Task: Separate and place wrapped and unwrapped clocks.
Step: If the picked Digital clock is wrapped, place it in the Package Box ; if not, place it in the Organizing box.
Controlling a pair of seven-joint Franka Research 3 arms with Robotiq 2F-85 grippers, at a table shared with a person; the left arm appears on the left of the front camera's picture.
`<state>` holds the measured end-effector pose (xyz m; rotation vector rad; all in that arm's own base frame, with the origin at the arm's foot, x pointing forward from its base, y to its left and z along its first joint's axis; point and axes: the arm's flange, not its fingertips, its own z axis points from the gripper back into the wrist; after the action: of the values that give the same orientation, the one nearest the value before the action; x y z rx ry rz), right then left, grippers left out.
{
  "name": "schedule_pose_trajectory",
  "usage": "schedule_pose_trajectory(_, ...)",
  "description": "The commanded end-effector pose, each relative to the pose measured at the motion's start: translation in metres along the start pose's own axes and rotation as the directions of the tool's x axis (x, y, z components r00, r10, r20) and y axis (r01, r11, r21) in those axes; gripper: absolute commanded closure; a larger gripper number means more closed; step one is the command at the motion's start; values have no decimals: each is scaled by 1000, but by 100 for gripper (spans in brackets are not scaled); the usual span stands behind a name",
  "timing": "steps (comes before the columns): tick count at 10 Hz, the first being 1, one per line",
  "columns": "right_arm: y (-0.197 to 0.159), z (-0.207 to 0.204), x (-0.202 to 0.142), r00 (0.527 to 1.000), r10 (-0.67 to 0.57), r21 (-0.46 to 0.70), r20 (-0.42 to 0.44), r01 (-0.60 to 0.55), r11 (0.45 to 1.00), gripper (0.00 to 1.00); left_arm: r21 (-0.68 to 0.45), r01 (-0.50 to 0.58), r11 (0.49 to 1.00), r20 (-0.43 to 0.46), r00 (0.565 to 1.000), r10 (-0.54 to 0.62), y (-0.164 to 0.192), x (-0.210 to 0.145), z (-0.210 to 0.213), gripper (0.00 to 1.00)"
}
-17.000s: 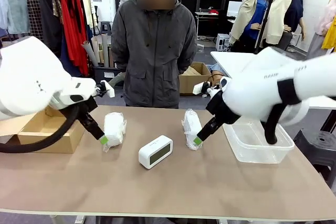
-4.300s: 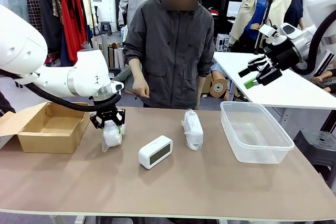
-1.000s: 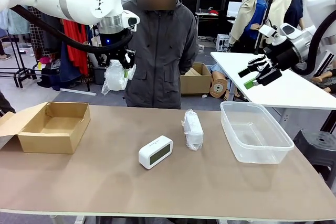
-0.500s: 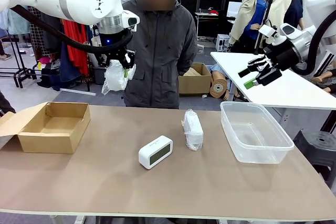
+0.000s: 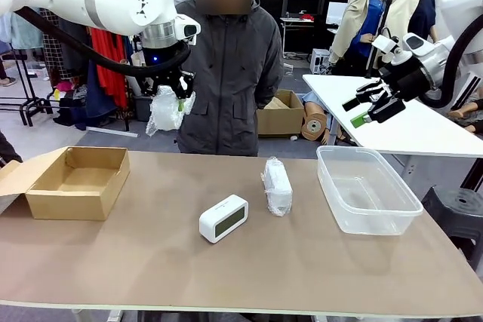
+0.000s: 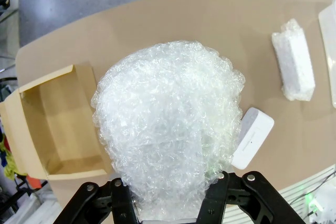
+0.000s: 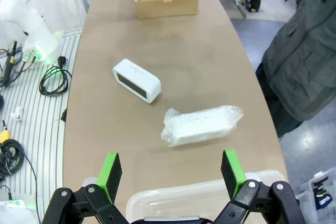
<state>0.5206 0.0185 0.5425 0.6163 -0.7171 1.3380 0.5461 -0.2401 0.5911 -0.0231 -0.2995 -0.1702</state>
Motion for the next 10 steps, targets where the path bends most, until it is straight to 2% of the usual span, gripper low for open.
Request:
schedule_pose_trajectory(1, 1, 0, 1, 1000, 2, -4, 0, -2, 1000, 0, -4, -8, 1000, 3, 1000, 8, 3, 0, 5, 100)
schedule_pose_trajectory(4, 1, 0, 1, 1000, 2, -4, 0, -2, 1000, 0, 0, 0, 1000, 0, 1000, 0, 0, 0, 0, 100)
schedule_pose_trajectory(5, 1, 0, 1, 1000, 2, -4, 0, -2, 1000, 0, 36, 31, 999, -29, 999, -30, 20, 0, 3, 100)
schedule_pose_trajectory(6, 1, 0, 1, 1000, 2, -4, 0, -2, 1000, 0, 45, -6, 999, -66, 998, 9, 38, -1, -2, 100)
schedule_pose_trajectory(7, 1, 0, 1, 1000, 2, -4, 0, -2, 1000, 0, 64, -54, 996, -52, 997, 58, 44, -3, -8, 100)
schedule_pose_trajectory(8, 1, 0, 1, 1000, 2, -4, 0, -2, 1000, 0, 72, -66, 995, -49, 996, 70, 71, 0, -11, 100)
schedule_pose_trajectory(10, 1, 0, 1, 1000, 2, -4, 0, -2, 1000, 0, 121, -57, 991, -96, 993, 69, 110, -2, -26, 100)
